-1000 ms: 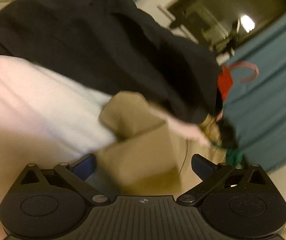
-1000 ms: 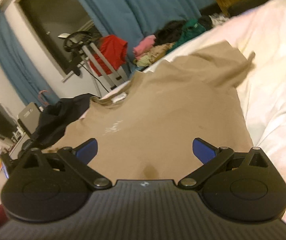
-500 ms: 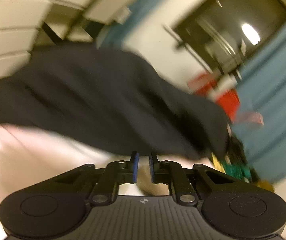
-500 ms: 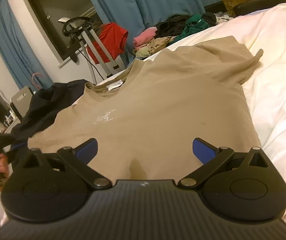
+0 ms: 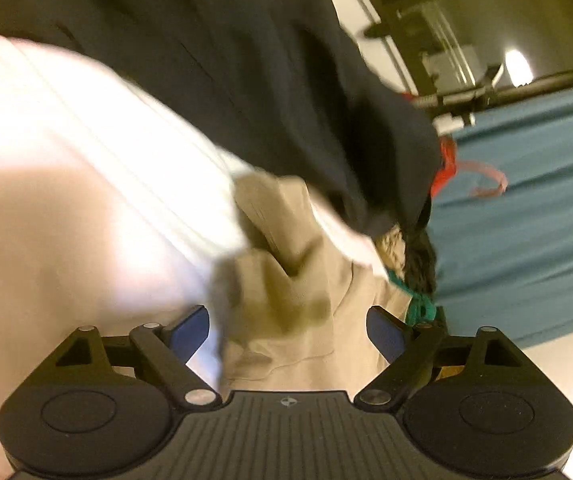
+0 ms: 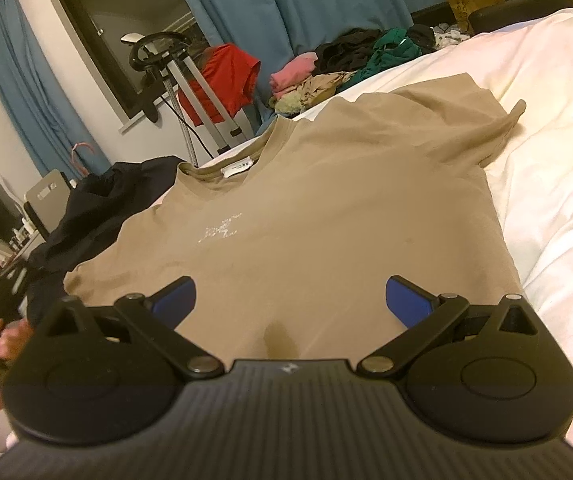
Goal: Fold clothes
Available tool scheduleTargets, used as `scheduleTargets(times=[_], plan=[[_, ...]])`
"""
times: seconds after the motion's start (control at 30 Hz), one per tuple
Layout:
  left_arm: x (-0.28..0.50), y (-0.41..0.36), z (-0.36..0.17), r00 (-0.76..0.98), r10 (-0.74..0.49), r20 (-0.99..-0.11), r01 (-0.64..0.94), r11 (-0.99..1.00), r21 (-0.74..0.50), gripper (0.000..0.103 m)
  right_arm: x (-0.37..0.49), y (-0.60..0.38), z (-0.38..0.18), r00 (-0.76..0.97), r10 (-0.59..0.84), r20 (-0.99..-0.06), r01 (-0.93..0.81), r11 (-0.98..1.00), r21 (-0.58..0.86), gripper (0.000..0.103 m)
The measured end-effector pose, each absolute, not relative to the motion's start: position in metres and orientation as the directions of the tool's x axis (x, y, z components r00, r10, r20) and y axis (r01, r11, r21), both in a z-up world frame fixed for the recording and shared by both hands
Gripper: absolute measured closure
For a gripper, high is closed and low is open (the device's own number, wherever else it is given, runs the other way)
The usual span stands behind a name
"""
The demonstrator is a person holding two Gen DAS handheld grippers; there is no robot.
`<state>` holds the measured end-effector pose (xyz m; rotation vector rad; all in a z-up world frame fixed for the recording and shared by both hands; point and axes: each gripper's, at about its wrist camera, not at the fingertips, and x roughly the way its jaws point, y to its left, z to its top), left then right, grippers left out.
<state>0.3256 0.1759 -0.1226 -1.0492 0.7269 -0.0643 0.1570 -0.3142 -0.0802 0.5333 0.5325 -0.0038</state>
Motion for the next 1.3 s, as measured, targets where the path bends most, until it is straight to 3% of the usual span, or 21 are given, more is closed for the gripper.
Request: scheduleTargets(times=[0.23, 0.27, 0.3, 0.4, 0.53, 0.7, 0.77, 0.93, 1.03, 1.07, 1.1, 1.17, 1.23, 1.3], plan=[[0.365, 0.136, -0.115, 0.799, -0.187, -0.572, -0.307, 0.691, -0.654, 0.038, 0.159, -0.32, -0.082, 0.869, 0.157, -0.47, 0.137, 0.836, 0.532, 0.0], [0.368, 0.132, -0.114, 0.799, -0.152, -0.582, -0.313, 0.723, -0.617, 0.057, 0.159, -0.321, -0.082, 0.869, 0.163, -0.467, 0.136, 0.829, 0.542, 0.0], [0.365, 0.125, -0.105, 0.791, -0.109, -0.602, -0.318, 0.767, -0.557, 0.089, 0.159, -0.322, -0.081, 0.87, 0.166, -0.465, 0.138, 0.823, 0.551, 0.0], [0.361, 0.097, -0.079, 0.809, -0.008, -0.587, -0.28, 0.874, -0.397, 0.091, 0.156, -0.327, -0.078, 0.878, 0.172, -0.448, 0.139, 0.802, 0.581, 0.0], [0.346, 0.043, -0.033, 0.861, 0.096, -0.499, -0.193, 0.97, -0.146, 0.092, 0.147, -0.336, -0.072, 0.877, 0.073, -0.474, 0.223, 0.813, 0.538, 0.0], [0.332, -0.073, 0.013, 0.899, 0.069, -0.432, -0.025, 0.994, 0.108, 0.093, 0.137, -0.352, -0.076, 0.84, 0.011, -0.542, 0.328, 0.786, 0.524, 0.0], [0.331, -0.136, 0.014, 0.904, 0.019, -0.428, 0.064, 0.982, 0.179, 0.093, 0.13, -0.355, -0.075, 0.837, -0.043, -0.546, 0.367, 0.784, 0.501, 0.0], [0.332, -0.239, -0.02, 0.858, -0.039, -0.513, 0.171, 0.962, 0.213, 0.093, 0.122, -0.363, -0.075, 0.836, -0.148, -0.529, 0.425, 0.785, 0.452, 0.0], [0.336, -0.282, -0.06, 0.806, -0.087, -0.585, 0.238, 0.953, 0.186, 0.076, 0.12, -0.368, -0.078, 0.848, -0.154, -0.508, 0.416, 0.787, 0.456, 0.0], [0.333, -0.287, -0.069, 0.778, -0.117, -0.617, 0.266, 0.951, 0.156, 0.06, 0.12, -0.369, -0.08, 0.85, -0.148, -0.506, 0.411, 0.788, 0.459, 0.0], [0.326, -0.285, -0.076, 0.765, -0.137, -0.629, 0.284, 0.948, 0.14, 0.051, 0.12, -0.371, -0.082, 0.851, -0.138, -0.507, 0.405, 0.787, 0.466, 0.0], [0.3, -0.277, -0.077, 0.761, -0.178, -0.624, 0.334, 0.932, 0.141, 0.042, 0.121, -0.374, -0.084, 0.86, -0.114, -0.498, 0.388, 0.779, 0.493, 0.0], [0.276, -0.267, -0.074, 0.756, -0.212, -0.619, 0.369, 0.919, 0.136, 0.04, 0.122, -0.375, -0.082, 0.874, -0.104, -0.475, 0.369, 0.777, 0.509, 0.0], [0.261, -0.237, -0.063, 0.74, -0.261, -0.619, 0.371, 0.927, 0.053, 0.035, 0.122, -0.372, -0.079, 0.883, -0.103, -0.458, 0.354, 0.786, 0.506, 0.0]])
